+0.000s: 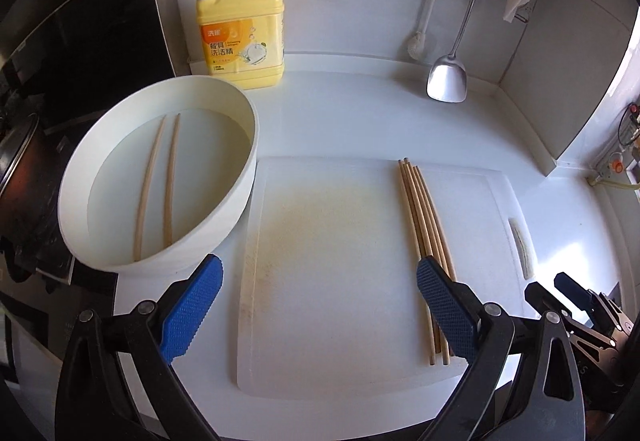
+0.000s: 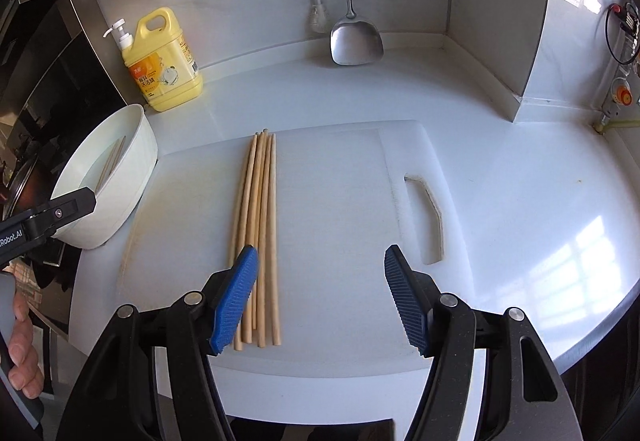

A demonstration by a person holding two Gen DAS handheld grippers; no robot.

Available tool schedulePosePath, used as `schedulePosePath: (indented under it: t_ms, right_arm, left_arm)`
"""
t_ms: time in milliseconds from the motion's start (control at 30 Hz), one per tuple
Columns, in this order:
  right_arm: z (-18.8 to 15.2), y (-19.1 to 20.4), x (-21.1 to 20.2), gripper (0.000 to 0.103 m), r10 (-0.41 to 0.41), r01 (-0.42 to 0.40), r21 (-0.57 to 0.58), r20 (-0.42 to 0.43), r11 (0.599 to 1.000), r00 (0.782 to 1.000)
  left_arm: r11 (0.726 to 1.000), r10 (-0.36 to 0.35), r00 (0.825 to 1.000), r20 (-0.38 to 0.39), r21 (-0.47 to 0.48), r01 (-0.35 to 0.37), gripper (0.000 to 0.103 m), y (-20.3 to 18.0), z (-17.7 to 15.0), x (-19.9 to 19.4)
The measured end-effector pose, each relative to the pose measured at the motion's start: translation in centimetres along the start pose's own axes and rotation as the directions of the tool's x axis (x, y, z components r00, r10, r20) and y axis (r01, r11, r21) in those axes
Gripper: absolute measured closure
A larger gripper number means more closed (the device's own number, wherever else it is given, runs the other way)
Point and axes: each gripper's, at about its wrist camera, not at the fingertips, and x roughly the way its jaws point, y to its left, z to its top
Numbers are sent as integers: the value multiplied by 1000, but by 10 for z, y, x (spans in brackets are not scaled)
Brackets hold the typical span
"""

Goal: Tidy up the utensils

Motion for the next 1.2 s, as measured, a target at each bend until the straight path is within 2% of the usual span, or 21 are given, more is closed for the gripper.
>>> schedulePosePath:
  t_ms: [233,400,467,567,733,1200]
  right_arm:
    - [-5,-13,28,40,26,-27,-50,-18,998,1000]
    - [-8,-14,49,40,36,-36,-19,11,999,999]
    - [-8,-12,56,40,52,-51,-30,22,998,998]
    - [-7,-6,63,40,30,-26,-77,43,997,999]
    - [-6,-1,70,40,48,-41,-88,74,995,996]
    - [-8,14,87,40,46,-39,-129,56,991,997]
  left_arm:
    - [997,46,999,-18,-66,-47,7,-5,-23,13]
    - [996,75,997,37,-42,-73,7,-9,-29,28]
    - [997,75,996,54,-21,-74,7,-13,-31,35]
    - [997,75,993,86,-14,-74,7,-14,-40,43]
    - [998,68,994,87,-23,-66,7,-12,-48,57]
    - [997,57,996,66,-52,-54,7,-9,-54,67]
